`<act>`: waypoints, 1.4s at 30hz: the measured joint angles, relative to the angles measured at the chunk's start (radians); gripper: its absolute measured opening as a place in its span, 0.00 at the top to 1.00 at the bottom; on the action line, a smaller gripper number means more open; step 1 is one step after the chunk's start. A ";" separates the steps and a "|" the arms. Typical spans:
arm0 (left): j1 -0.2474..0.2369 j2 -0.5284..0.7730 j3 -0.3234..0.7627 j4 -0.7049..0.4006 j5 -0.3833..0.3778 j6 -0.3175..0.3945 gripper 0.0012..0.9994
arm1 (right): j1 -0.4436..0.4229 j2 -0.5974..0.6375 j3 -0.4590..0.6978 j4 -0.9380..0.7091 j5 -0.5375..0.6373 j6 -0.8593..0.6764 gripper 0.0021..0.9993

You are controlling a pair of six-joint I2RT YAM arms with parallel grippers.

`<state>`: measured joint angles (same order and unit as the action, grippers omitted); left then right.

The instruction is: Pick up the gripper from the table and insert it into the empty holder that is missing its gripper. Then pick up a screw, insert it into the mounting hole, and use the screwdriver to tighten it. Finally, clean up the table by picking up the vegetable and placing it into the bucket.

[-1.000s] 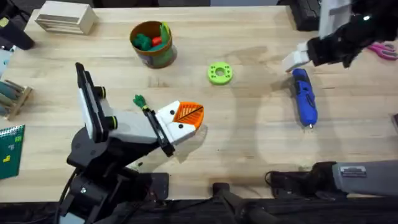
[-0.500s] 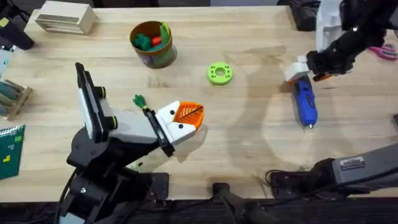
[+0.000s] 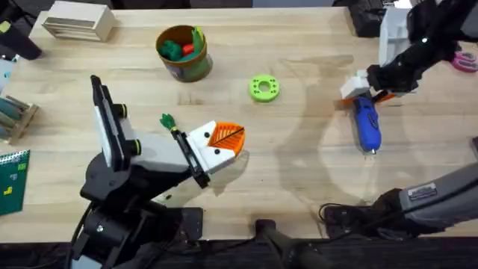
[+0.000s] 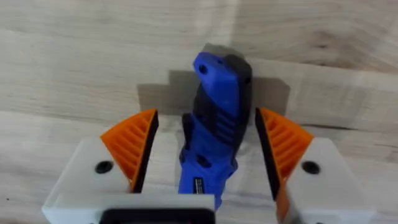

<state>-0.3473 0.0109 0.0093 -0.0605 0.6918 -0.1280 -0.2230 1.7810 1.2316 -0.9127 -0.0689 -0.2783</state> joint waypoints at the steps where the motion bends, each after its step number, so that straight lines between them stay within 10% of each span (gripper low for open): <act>1: 0.000 0.000 0.000 0.000 0.000 0.000 0.99 | 0.000 0.012 0.000 0.000 0.000 0.000 0.09; 8: 0.000 0.000 0.000 0.000 0.000 0.000 0.99 | 0.000 0.036 0.000 0.001 0.002 0.000 0.13; 20: 0.000 0.000 0.000 0.000 0.000 0.000 0.99 | 0.000 0.036 -0.001 -0.005 0.000 -0.011 0.95; 31: 0.000 0.000 0.000 0.000 0.000 0.000 0.99 | -0.001 -0.010 -0.006 -0.017 0.000 -0.010 0.97; 42: 0.000 0.000 0.000 0.000 0.000 0.000 0.99 | -0.011 -0.420 -0.006 0.078 0.000 -0.006 0.97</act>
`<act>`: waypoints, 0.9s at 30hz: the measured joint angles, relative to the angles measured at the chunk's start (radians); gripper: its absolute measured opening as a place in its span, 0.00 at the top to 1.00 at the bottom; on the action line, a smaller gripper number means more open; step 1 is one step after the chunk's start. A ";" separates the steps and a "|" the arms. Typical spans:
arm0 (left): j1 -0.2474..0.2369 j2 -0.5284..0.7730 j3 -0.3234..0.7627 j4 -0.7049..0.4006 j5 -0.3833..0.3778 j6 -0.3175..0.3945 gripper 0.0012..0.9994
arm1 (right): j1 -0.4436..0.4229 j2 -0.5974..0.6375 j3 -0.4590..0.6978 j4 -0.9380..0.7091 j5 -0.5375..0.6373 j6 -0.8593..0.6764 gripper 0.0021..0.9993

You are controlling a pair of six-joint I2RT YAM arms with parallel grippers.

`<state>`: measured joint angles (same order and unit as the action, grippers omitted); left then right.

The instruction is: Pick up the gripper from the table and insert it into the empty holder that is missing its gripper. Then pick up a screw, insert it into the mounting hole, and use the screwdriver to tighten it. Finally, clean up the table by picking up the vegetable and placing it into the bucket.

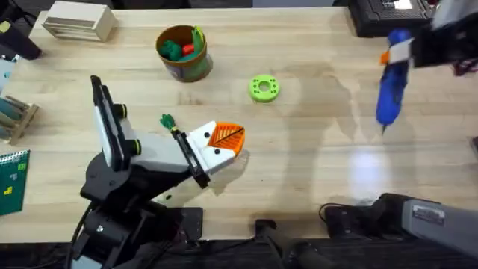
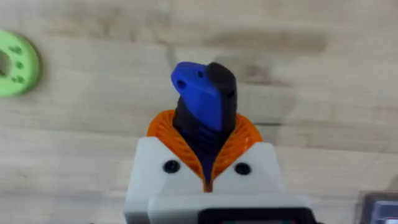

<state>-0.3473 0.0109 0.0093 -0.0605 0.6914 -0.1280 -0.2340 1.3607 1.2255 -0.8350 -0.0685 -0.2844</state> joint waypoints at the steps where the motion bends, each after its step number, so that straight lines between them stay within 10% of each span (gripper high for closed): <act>1: 0.000 0.000 0.000 0.000 0.000 0.000 0.99 | 0.000 -0.036 0.000 0.017 0.000 0.003 0.97; 13: 0.000 0.000 0.000 0.000 0.000 0.000 0.99 | 0.046 -0.398 -0.210 0.313 -0.047 0.125 0.97; 27: 0.000 0.000 0.000 0.000 0.000 0.000 0.99 | 0.450 -0.410 -0.437 0.906 -0.151 0.289 0.97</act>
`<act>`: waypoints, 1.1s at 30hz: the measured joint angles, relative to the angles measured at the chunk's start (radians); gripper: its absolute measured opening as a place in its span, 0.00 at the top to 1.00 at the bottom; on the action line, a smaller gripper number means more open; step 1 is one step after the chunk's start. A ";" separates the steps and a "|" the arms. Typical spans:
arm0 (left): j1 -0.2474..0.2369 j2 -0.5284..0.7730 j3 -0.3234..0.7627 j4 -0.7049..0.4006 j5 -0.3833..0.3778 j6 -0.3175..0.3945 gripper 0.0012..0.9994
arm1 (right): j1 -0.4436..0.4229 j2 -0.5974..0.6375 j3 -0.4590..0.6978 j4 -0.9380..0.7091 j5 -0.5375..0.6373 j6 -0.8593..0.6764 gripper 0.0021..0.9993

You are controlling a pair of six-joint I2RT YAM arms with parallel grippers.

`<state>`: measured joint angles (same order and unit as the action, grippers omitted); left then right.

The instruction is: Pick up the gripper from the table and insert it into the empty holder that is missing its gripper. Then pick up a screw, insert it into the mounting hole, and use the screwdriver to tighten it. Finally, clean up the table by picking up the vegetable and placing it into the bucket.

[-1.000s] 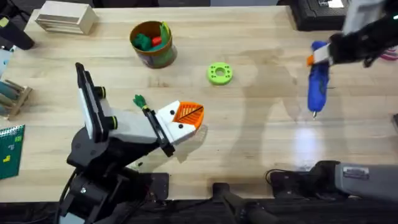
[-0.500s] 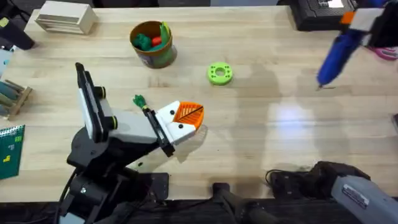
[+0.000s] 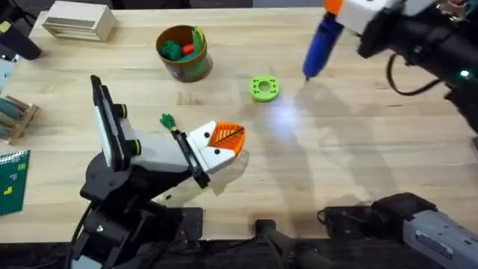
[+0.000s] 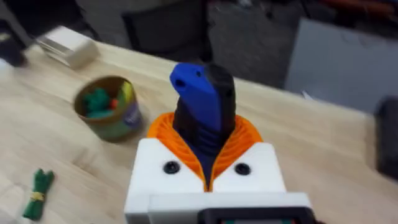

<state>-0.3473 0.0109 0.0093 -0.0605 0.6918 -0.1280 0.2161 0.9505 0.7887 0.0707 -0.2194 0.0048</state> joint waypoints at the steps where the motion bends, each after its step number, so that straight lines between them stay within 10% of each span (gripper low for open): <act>1: 0.000 0.000 0.000 0.000 0.000 0.000 0.99 | 0.025 0.007 0.000 0.032 0.000 0.001 0.97; 19: 0.000 0.000 0.000 0.000 0.000 0.000 0.99 | 0.397 0.077 0.000 0.342 -0.014 0.030 0.97; 33: 0.000 0.000 0.000 0.000 0.000 0.000 0.99 | 0.472 0.209 0.113 0.330 -0.075 0.177 0.97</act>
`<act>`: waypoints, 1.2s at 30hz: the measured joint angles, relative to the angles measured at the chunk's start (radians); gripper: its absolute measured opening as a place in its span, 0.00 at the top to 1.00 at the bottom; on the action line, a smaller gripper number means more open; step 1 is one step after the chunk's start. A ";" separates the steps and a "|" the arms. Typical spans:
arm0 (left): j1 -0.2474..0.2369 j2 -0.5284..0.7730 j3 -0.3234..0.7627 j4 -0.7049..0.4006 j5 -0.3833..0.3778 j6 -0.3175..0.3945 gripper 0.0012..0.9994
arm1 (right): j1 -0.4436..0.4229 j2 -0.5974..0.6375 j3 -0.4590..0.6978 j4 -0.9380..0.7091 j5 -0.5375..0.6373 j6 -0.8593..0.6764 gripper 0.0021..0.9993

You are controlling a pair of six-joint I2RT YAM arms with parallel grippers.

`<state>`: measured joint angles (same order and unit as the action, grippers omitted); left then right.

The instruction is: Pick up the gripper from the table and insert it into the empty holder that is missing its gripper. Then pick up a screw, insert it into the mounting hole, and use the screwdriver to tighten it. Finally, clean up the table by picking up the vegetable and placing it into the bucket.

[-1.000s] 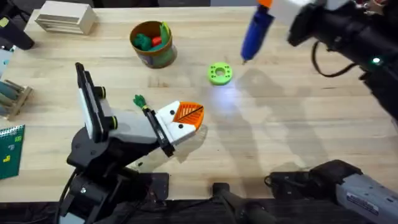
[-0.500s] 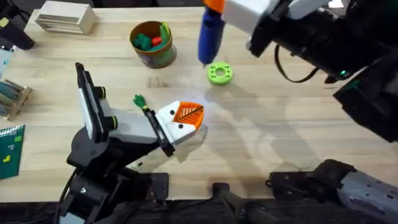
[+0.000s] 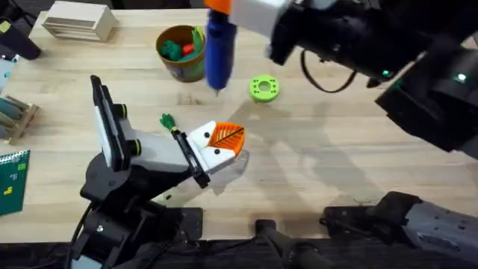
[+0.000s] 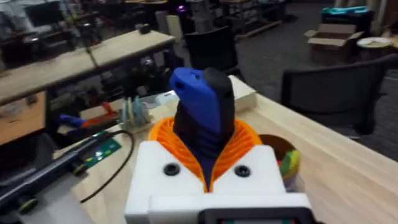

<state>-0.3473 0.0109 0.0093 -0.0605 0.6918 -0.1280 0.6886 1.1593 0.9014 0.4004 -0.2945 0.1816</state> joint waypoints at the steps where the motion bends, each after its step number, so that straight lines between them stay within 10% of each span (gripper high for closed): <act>1: 0.000 0.000 0.000 0.000 0.000 0.000 0.99 | 0.012 0.009 0.011 0.000 -0.006 0.004 0.97; 36: 0.000 0.000 0.000 0.000 0.000 0.000 0.99 | 0.109 0.029 0.038 -0.064 -0.204 -0.101 0.97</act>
<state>-0.3473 0.0109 0.0093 -0.0605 0.6914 -0.1280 0.7975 1.1885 0.9398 0.3359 -0.4989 0.0811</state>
